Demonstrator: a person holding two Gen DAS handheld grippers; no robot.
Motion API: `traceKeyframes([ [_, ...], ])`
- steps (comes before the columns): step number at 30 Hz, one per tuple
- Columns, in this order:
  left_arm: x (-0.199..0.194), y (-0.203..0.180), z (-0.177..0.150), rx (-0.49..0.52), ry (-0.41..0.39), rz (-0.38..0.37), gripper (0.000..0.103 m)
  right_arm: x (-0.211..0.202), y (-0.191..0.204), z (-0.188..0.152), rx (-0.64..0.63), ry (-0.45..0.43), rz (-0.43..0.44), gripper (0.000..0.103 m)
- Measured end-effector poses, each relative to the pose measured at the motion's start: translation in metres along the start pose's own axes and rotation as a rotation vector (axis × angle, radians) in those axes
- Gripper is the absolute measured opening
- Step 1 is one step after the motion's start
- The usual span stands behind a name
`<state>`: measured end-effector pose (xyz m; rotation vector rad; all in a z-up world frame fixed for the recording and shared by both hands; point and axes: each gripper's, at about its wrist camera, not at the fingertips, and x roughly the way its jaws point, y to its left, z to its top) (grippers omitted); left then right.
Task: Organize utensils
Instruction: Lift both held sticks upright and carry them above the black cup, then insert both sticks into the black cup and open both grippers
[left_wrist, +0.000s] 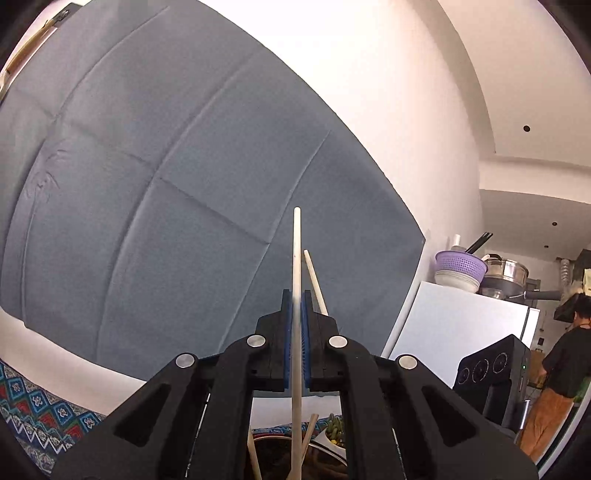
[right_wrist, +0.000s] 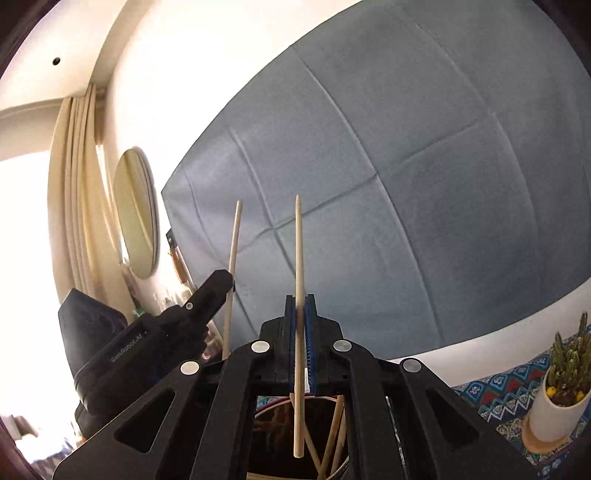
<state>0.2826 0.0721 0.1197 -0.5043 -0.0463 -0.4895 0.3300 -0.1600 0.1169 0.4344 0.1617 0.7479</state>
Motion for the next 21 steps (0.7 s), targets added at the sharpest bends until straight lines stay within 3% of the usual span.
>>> traceKeyframes([
  [5,0.004,0.005,-0.011,-0.022,0.023,0.016,0.005,0.01,-0.003,-0.015,-0.014,0.036,0.008,0.005],
  [9,-0.002,0.002,-0.016,0.03,0.032,0.029,0.005,0.008,0.002,-0.023,-0.062,0.064,-0.017,0.005],
  [21,-0.008,-0.018,-0.014,0.186,0.222,0.178,0.005,-0.019,0.027,-0.025,-0.305,0.204,-0.099,0.005],
])
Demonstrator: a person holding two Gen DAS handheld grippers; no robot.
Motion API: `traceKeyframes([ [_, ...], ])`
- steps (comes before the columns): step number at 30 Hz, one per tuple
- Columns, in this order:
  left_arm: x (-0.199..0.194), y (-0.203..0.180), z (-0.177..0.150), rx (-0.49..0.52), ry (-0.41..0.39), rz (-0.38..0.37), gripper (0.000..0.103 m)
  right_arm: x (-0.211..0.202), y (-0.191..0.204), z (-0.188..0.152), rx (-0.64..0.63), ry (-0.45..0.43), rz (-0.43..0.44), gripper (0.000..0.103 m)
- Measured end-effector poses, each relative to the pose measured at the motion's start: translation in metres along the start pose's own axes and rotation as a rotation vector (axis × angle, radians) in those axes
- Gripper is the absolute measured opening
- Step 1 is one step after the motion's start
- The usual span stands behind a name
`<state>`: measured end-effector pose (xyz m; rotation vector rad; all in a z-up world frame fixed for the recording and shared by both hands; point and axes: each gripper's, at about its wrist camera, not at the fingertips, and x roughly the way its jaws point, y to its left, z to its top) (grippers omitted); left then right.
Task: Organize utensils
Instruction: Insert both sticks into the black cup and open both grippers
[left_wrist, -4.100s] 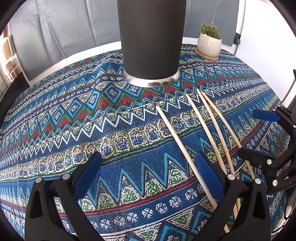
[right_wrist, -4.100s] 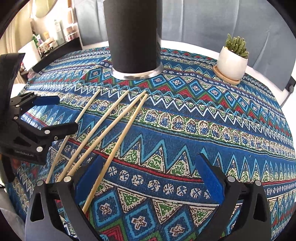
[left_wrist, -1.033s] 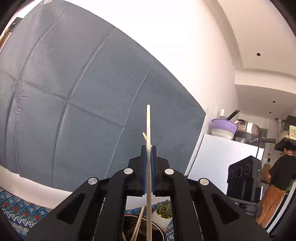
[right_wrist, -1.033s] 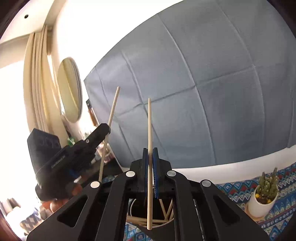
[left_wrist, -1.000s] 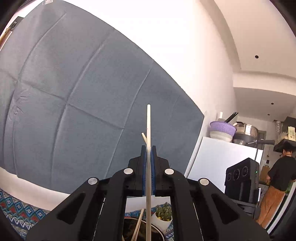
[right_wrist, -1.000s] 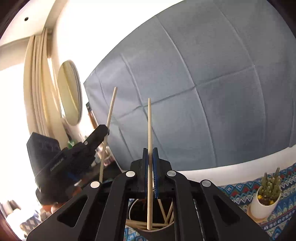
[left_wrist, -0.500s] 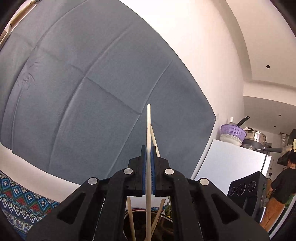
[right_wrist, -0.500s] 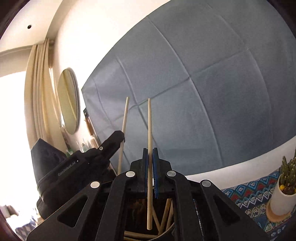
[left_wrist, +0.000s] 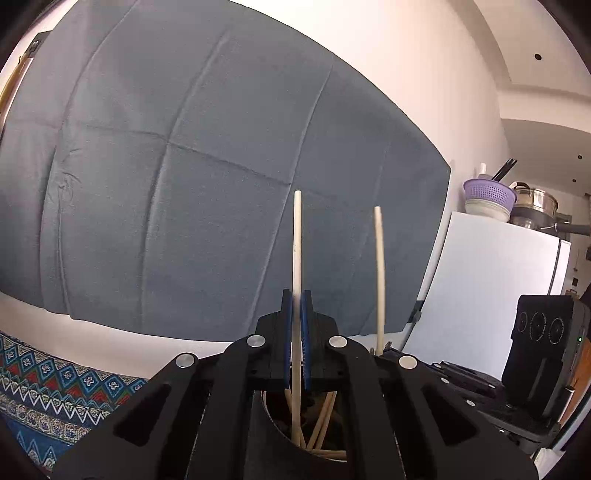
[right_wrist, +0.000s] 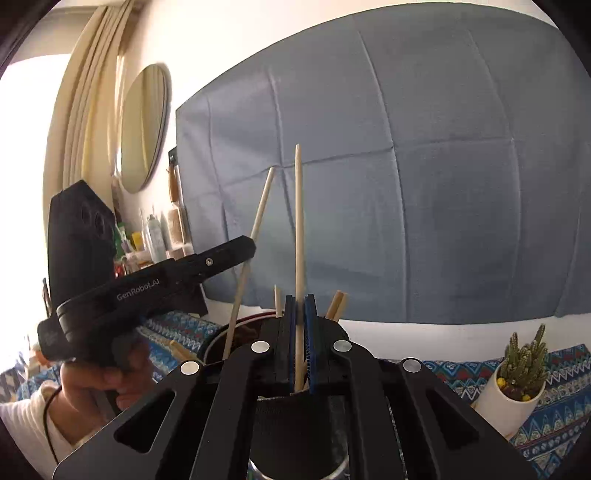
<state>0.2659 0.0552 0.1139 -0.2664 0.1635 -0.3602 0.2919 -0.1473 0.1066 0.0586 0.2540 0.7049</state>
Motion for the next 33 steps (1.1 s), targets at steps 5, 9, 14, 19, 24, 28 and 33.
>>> traceKeyframes([
  [5,-0.005,-0.009,0.0,0.081,0.074,0.058,0.005,-0.009,0.007,-0.001,-0.063,0.08,-0.024,0.005],
  [9,-0.006,-0.011,-0.001,0.109,0.153,0.064,0.005,-0.007,0.013,0.001,-0.123,0.152,-0.042,0.005],
  [14,-0.008,-0.013,-0.004,0.128,0.22,0.092,0.005,0.0,0.017,0.004,-0.154,0.211,-0.052,0.005],
  [19,-0.004,-0.017,-0.008,0.173,0.288,0.119,0.005,0.006,0.018,0.001,-0.169,0.279,-0.071,0.005],
  [24,0.0,-0.019,-0.01,0.203,0.336,0.13,0.005,0.007,0.021,0.003,-0.194,0.3,-0.078,0.005],
  [28,0.0,-0.017,-0.012,0.199,0.355,0.132,0.005,0.007,0.023,0.003,-0.212,0.305,-0.082,0.005],
  [33,-0.002,-0.014,-0.011,0.208,0.366,0.15,0.025,0.002,0.024,0.004,-0.23,0.308,-0.092,0.007],
])
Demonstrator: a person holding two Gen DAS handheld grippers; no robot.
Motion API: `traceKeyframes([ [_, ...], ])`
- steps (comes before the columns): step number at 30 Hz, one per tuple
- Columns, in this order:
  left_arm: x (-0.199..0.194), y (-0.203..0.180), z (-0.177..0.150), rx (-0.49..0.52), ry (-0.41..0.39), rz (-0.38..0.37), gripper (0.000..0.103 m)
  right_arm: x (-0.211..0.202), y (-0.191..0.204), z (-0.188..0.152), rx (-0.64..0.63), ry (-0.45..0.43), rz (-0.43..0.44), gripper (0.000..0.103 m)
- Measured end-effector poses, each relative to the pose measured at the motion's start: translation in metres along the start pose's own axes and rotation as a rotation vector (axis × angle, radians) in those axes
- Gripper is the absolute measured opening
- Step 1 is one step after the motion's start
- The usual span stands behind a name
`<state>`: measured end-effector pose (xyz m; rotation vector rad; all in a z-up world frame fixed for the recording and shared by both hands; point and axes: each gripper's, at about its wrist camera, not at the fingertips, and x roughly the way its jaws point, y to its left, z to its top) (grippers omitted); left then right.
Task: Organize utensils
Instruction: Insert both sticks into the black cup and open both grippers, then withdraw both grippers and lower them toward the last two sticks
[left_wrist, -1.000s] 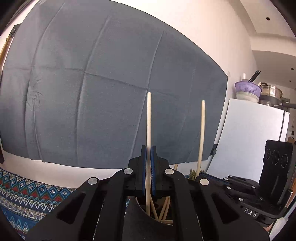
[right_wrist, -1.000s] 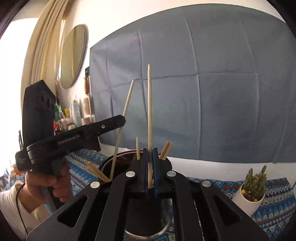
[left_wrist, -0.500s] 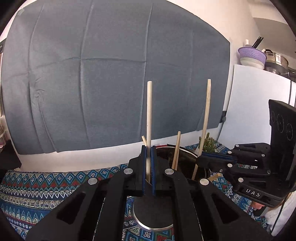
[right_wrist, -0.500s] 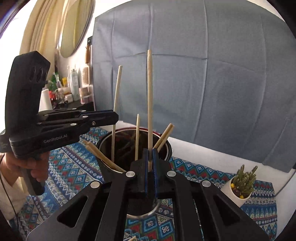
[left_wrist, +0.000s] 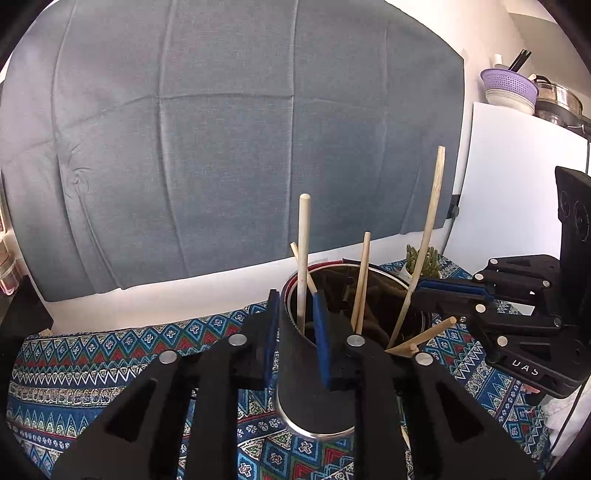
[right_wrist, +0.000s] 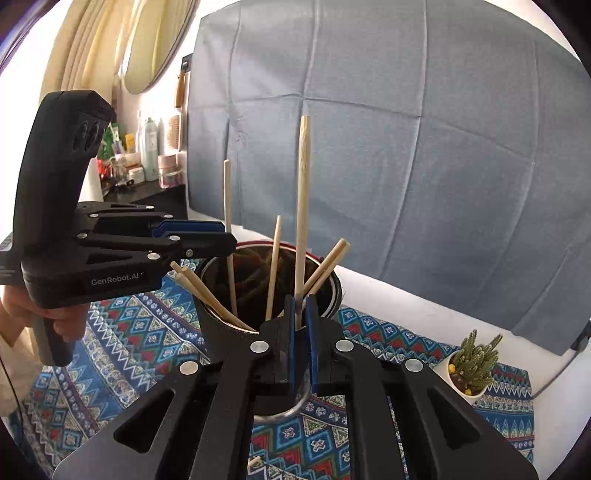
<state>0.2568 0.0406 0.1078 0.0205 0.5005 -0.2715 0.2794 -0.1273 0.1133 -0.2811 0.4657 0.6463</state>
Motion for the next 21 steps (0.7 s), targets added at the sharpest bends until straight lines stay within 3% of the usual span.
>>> traceKeyframes([
  [2,-0.003,0.002,0.0,0.0,0.002,0.006,0.032,-0.003,0.0,-0.001,-0.009,0.002,-0.009,0.008],
  [4,-0.007,0.003,0.0,0.0,-0.002,0.014,0.048,-0.006,-0.001,-0.001,-0.011,-0.005,-0.022,0.016],
  [6,-0.012,0.005,-0.001,-0.002,-0.004,0.02,0.054,-0.011,-0.004,-0.002,-0.005,-0.01,-0.029,0.03],
  [10,-0.021,0.01,-0.002,-0.01,-0.005,0.04,0.074,-0.02,-0.006,-0.005,-0.001,-0.022,-0.043,0.041],
  [19,-0.038,0.021,-0.013,-0.038,0.008,0.058,0.096,-0.042,-0.01,-0.02,0.028,-0.049,-0.084,0.074],
  [21,-0.041,0.023,-0.016,-0.053,0.023,0.061,0.097,-0.046,-0.012,-0.023,0.036,-0.055,-0.098,0.083],
])
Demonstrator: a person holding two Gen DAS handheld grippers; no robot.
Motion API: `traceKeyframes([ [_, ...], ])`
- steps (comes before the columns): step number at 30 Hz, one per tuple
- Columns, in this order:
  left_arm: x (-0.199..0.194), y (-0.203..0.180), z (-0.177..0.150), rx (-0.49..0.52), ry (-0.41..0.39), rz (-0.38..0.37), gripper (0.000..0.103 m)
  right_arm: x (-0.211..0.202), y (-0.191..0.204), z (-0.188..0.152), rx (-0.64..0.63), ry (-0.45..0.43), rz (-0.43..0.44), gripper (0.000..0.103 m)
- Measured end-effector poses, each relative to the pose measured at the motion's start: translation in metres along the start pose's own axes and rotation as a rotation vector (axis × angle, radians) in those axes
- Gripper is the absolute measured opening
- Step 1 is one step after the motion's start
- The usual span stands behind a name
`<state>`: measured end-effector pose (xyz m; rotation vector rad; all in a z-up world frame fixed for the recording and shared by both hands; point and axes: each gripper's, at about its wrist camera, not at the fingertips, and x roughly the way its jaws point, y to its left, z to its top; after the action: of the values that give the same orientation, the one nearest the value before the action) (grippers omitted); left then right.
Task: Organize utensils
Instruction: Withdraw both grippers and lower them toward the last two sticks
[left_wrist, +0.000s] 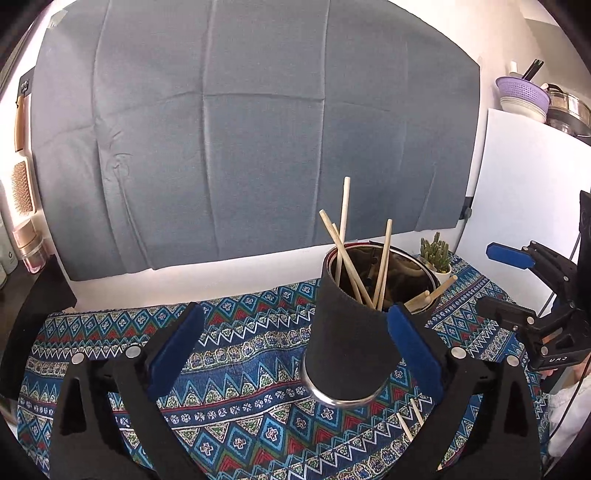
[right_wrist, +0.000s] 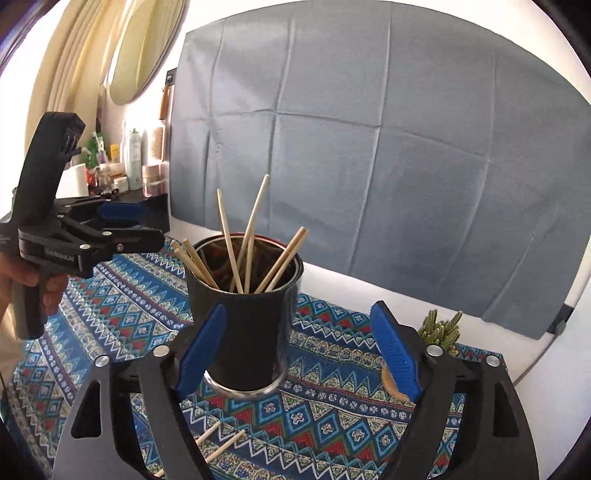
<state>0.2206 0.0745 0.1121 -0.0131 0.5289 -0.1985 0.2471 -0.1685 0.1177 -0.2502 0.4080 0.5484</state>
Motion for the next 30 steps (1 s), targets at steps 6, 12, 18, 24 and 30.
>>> traceKeyframes([
  [6,-0.003,0.007,-0.014,-0.062,0.086,-0.02,0.097,-0.008,-0.008,-0.009,0.053,0.034,-0.026,0.089],
  [12,0.001,0.004,-0.038,-0.089,0.181,-0.042,0.097,0.005,-0.006,-0.032,0.081,0.207,-0.069,0.091],
  [18,0.016,-0.007,-0.068,-0.051,0.289,-0.043,0.097,0.015,0.01,-0.067,0.087,0.331,-0.026,0.091],
  [24,0.037,-0.015,-0.093,-0.043,0.382,-0.051,0.097,0.023,0.028,-0.104,0.071,0.424,-0.007,0.091],
  [30,0.049,-0.039,-0.112,0.012,0.453,-0.085,0.097,0.019,0.041,-0.126,0.086,0.476,0.038,0.091],
])
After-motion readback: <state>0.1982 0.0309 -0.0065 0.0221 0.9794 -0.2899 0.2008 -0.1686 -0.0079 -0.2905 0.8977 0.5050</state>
